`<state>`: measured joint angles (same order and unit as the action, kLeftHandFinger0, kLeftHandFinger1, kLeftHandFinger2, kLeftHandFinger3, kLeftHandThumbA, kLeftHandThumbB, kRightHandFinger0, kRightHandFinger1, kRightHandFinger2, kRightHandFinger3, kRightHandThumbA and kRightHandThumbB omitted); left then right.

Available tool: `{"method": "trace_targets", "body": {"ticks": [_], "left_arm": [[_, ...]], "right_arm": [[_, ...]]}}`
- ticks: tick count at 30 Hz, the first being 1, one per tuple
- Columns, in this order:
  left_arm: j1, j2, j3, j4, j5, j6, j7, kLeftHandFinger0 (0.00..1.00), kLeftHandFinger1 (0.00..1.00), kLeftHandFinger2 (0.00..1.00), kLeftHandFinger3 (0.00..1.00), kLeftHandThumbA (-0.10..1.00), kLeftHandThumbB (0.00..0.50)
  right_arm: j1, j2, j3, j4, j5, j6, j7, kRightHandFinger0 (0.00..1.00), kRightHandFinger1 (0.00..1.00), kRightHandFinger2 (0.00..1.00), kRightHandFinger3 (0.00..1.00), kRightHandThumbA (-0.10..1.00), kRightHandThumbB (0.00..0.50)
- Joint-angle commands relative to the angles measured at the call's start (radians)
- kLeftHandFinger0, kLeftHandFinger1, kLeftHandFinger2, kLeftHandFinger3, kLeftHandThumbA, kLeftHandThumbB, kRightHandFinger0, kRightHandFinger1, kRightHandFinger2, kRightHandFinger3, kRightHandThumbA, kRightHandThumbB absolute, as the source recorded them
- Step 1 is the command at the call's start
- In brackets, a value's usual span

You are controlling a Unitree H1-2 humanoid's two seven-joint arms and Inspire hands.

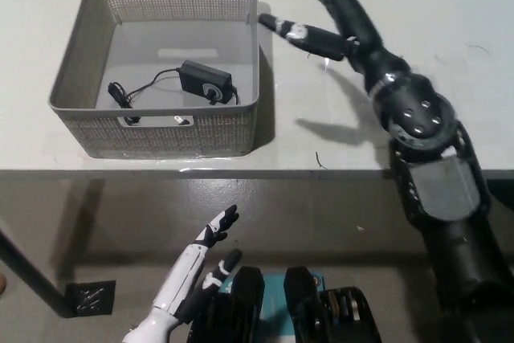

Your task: Use the right hand to pick up a black power cord and place it into a container on the left hand side

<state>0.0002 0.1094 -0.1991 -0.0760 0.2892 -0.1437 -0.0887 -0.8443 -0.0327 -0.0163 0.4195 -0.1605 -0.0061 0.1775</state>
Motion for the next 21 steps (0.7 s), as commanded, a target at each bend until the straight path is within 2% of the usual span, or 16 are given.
{"method": "trace_targets", "body": {"ticks": [1, 6, 7, 9, 12, 15, 17, 18, 20, 21], "left_arm": [[-0.025, 0.016, 0.007, -0.015, 0.006, -0.042, 0.007, 1.0, 1.0, 1.0, 1.0, 0.98, 0.134], [-0.029, 0.015, 0.012, -0.003, 0.004, -0.049, 0.014, 1.0, 1.0, 1.0, 1.0, 1.0, 0.128], [-0.03, 0.015, 0.013, 0.003, 0.002, -0.055, 0.015, 1.0, 1.0, 1.0, 1.0, 1.0, 0.13], [-0.03, 0.016, 0.014, 0.013, -0.005, -0.065, 0.015, 1.0, 1.0, 1.0, 1.0, 1.0, 0.12], [-0.027, 0.015, 0.018, 0.016, -0.01, -0.066, 0.017, 1.0, 1.0, 1.0, 1.0, 1.0, 0.125], [-0.023, 0.012, 0.02, 0.022, -0.017, -0.066, 0.017, 1.0, 1.0, 1.0, 1.0, 1.0, 0.13], [-0.021, 0.008, 0.021, 0.021, -0.02, -0.062, 0.018, 1.0, 1.0, 1.0, 1.0, 0.99, 0.119], [-0.023, 0.008, 0.023, 0.028, -0.023, -0.072, 0.021, 1.0, 1.0, 1.0, 1.0, 0.99, 0.096], [-0.023, 0.001, 0.029, 0.038, -0.036, -0.081, 0.025, 1.0, 1.0, 1.0, 1.0, 1.0, 0.115], [-0.027, -0.002, 0.03, 0.044, -0.039, -0.087, 0.027, 1.0, 1.0, 1.0, 1.0, 1.0, 0.113]], "right_arm": [[0.083, -0.007, -0.175, -0.433, 0.481, 0.126, 0.096, 1.0, 1.0, 1.0, 1.0, 1.0, 0.499], [0.196, -0.022, -0.165, -0.524, 0.497, 0.121, 0.116, 1.0, 1.0, 1.0, 1.0, 1.0, 0.499], [0.232, -0.024, -0.163, -0.545, 0.503, 0.122, 0.12, 1.0, 1.0, 1.0, 1.0, 1.0, 0.482], [0.327, -0.029, -0.156, -0.58, 0.534, 0.129, 0.148, 1.0, 1.0, 1.0, 1.0, 1.0, 0.497], [0.426, -0.018, -0.131, -0.578, 0.552, 0.098, 0.182, 1.0, 1.0, 1.0, 1.0, 1.0, 0.48], [0.535, -0.007, -0.086, -0.562, 0.551, 0.086, 0.217, 1.0, 1.0, 1.0, 1.0, 1.0, 0.5], [0.6, -0.008, -0.052, -0.548, 0.545, 0.067, 0.245, 1.0, 1.0, 1.0, 1.0, 1.0, 0.474], [0.627, -0.007, -0.034, -0.535, 0.539, 0.061, 0.257, 1.0, 1.0, 1.0, 1.0, 1.0, 0.449], [0.693, 0.0, 0.009, -0.503, 0.513, 0.036, 0.273, 1.0, 1.0, 1.0, 1.0, 1.0, 0.413], [0.697, -0.002, 0.016, -0.496, 0.515, 0.032, 0.274, 1.0, 1.0, 1.0, 1.0, 1.0, 0.41]]}}
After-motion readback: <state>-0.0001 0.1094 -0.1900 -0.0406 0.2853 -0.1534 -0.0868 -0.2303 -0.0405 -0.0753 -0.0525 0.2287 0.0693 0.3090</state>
